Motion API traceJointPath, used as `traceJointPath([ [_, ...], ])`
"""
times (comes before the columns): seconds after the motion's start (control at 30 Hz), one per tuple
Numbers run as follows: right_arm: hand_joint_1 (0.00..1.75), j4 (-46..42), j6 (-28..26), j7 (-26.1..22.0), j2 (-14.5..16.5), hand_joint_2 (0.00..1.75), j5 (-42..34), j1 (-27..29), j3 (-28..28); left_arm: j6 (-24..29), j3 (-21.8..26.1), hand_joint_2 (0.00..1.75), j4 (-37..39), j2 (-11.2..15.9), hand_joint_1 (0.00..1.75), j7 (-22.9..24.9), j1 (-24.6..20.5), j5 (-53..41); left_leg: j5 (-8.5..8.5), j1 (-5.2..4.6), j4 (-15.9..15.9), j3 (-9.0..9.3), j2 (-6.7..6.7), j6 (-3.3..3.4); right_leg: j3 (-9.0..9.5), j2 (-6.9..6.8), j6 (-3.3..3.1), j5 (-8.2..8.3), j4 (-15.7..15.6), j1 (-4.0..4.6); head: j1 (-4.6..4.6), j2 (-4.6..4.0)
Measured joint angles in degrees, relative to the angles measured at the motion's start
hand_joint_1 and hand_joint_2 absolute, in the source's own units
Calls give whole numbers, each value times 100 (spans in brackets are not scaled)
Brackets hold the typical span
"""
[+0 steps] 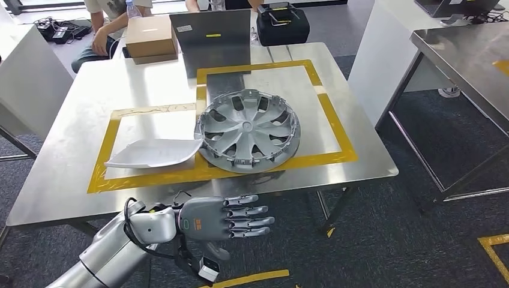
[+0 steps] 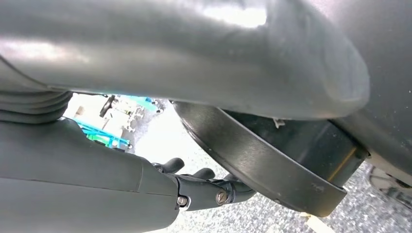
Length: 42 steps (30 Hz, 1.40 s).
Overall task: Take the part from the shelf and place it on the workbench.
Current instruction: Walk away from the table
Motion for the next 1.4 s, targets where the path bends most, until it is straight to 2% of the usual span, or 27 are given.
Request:
traceJointPath([
  [0.07, 0, 0, -1, 0, 1, 0, 1, -9, 0, 0, 8, 0, 4, 1, 0, -1, 5, 0, -401, 2, 745, -124, 0, -41, -160, -8, -9, 135, 14, 4, -2, 0],
  [0.13, 0, 0, 0, 0, 2, 0, 1, -17, 0, 0, 9, 0, 7, 2, 0, -2, 11, 0, -284, 6, 976, 12, 1, -53, -327, -11, 10, 260, 40, 2, -3, 0],
  [0.2, 0, 0, 0, 0, 2, 0, 1, -28, 0, 0, 18, 0, 5, 2, 0, -1, 10, 0, -60, 15, 416, 526, 2, -47, -482, -12, 52, 368, 77, -6, -4, 0],
  [0.27, 0, 0, -1, 0, 2, 0, 2, -38, 0, -1, 46, 0, -2, -5, 0, 0, 6, 0, -127, -2, -365, 1082, -6, 7, -577, -7, 113, 462, 113, 2, -4, 0],
  [0.33, 0, 0, -3, 0, 1, 0, 3, -38, 0, -2, 70, 0, -7, -7, 0, -1, 6, 0, -216, -29, -669, 1238, -16, 106, -604, -3, 179, 560, 110, 13, -6, 0],
  [0.4, 0, 1, -7, 0, -5, 0, -9, -33, 0, -2, 73, 0, -5, -1, 0, -1, 11, 0, -128, -21, -674, 1148, 3, 223, -635, 2, 247, 573, 118, 1, -10, 0],
  [0.43, 0, 2, -9, 0, -9, 0, -22, -34, 0, -2, 72, 0, -5, 1, 0, -1, 14, 0, -68, -16, -679, 1096, 17, 280, -680, 5, 282, 442, 211, -4, -4, 0],
  [0.5, 0, 2, -9, 0, -11, 0, -51, -41, 0, -2, 70, 0, -5, 3, 0, 0, 16, 0, 71, -11, -685, 964, 42, 358, -831, 6, 334, -105, 711, -13, 9, 0],
  [0.57, 0, 2, -5, 1, -11, 0, -61, -48, 0, -3, 71, 0, -6, 7, 0, -1, 30, 0, 219, -21, -674, 790, 44, 379, -966, 6, 364, -580, 1416, -10, 17, 0],
  [0.6, 0, 2, -4, 1, -11, 0, -64, -48, 0, -5, 74, 0, -6, 9, 0, -2, 48, 0, 294, -26, -663, 685, 44, 376, -958, 6, 370, -622, 1656, -10, 17, 0],
  [0.63, 0, 3, -3, 1, -12, 0, -68, -42, 0, -9, 83, 0, -7, 10, 0, -1, 71, 0, 368, -28, -649, 577, 44, 367, -861, 6, 369, -525, 1715, -10, 19, 0],
  [0.7, 0, 4, -3, 0, -14, 0, -79, -19, 0, -17, 109, 0, -19, 9, 0, -1, 108, 0, 511, -28, -617, 373, 40, 336, -397, 9, 346, -226, 1271, -12, 20, 0],
  [0.77, 0, 7, -2, 0, -19, 0, -86, 7, 2, -20, 142, 0, -44, 9, 0, 0, 116, 0, 637, -37, -603, 244, 30, 279, 149, 23, 286, -255, 482, 9, 17, 0],
  [0.8, 0, 8, 0, 0, -20, 0, -90, 13, 2, -18, 155, 0, -56, 8, 0, -1, 116, 0, 697, -39, -610, 219, 28, 244, 301, 32, 249, -329, 214, 28, 21, 0],
  [0.83, 0, 8, 3, 0, -20, 0, -93, 18, 2, -13, 165, 0, -63, 7, 0, -1, 120, 0, 759, -37, -632, 211, 28, 205, 348, 39, 207, -369, 86, 51, 23, 0],
  [0.9, 0, 9, 19, 0, -14, 0, -100, 17, 2, 29, 197, 0, -64, 7, 0, -1, 153, 0, 850, -30, -680, 192, 24, 131, 257, 31, 119, -254, 44, 47, 33, 0],
  [0.93, 0, 9, 31, 0, -13, 0, -100, 13, 2, 72, 224, 0, -58, 8, 0, -1, 181, 0, 765, -27, -640, 154, 17, 100, 192, 22, 70, -175, 30, 33, 23, 0],
  [0.97, 0, 9, 45, 0, -12, 0, -98, 6, 2, 126, 262, 0, -51, 9, 0, -1, 211, 0, 558, -26, -496, 92, 10, 72, 111, 11, 30, -89, 11, 16, 10, 0],
  [1.03, 0, 9, 66, 0, -20, 0, -88, -6, 5, 226, 366, 0, -58, 8, 0, 0, 300, 0, -71, -18, 122, -51, 5, 27, -64, 1, -16, 69, 5, 14, -15, 0],
  [1.07, 0, 9, 71, 0, -26, 0, -86, -9, 10, 257, 438, 0, -91, 9, 0, 0, 373, 0, -298, -17, 502, -100, 5, 10, -156, -1, -20, 147, 10, 17, -20, 0],
  [1.1, 0, 9, 73, 0, -33, 0, -88, -9, 15, 275, 517, 0, -142, 13, 0, 0, 457, 0, -383, -17, 805, -101, 4, -1, -249, -2, -20, 223, 18, 22, -20, 0],
  [1.17, 0, 10, 75, 0, -44, 0, -98, -5, 24, 288, 663, 0, -259, 25, 0, -1, 592, 0, -192, -18, 921, 122, 4, 5, -447, -6, -4, 370, 41, 28, -23, 0],
  [1.2, 0, 11, 76, 0, -48, 0, -101, -4, 27, 289, 719, 0, -306, 30, 0, -1, 622, 0, -60, -19, 679, 377, 4, 24, -541, -9, 10, 441, 55, 30, -24, 0],
  [1.23, 0, 10, 78, 0, -49, 0, -102, -4, 30, 289, 769, 0, -353, 34, 0, 0, 635, 0, -51, -28, 265, 716, 6, 50, -620, -12, 32, 505, 69, 38, -25, 0],
  [1.3, 0, 11, 80, 0, -51, 0, -102, -5, 36, 292, 853, 0, -443, 39, 0, -1, 647, 0, -206, -52, -493, 1245, 3, 123, -697, -19, 86, 624, 85, 47, -25, 0],
  [1.33, 0, 11, 81, 1, -55, 0, -102, -3, 38, 295, 886, 0, -477, 42, 0, -1, 658, 0, -288, -70, -696, 1355, 1, 165, -705, -22, 121, 680, 75, 46, -32, 0],
  [1.4, 0, 15, 84, 1, -67, 0, -102, 6, 46, 297, 927, 0, -513, 46, 0, -1, 688, 0, -218, -75, -755, 1300, 13, 260, -712, -20, 197, 760, 42, 32, -50, 0],
])
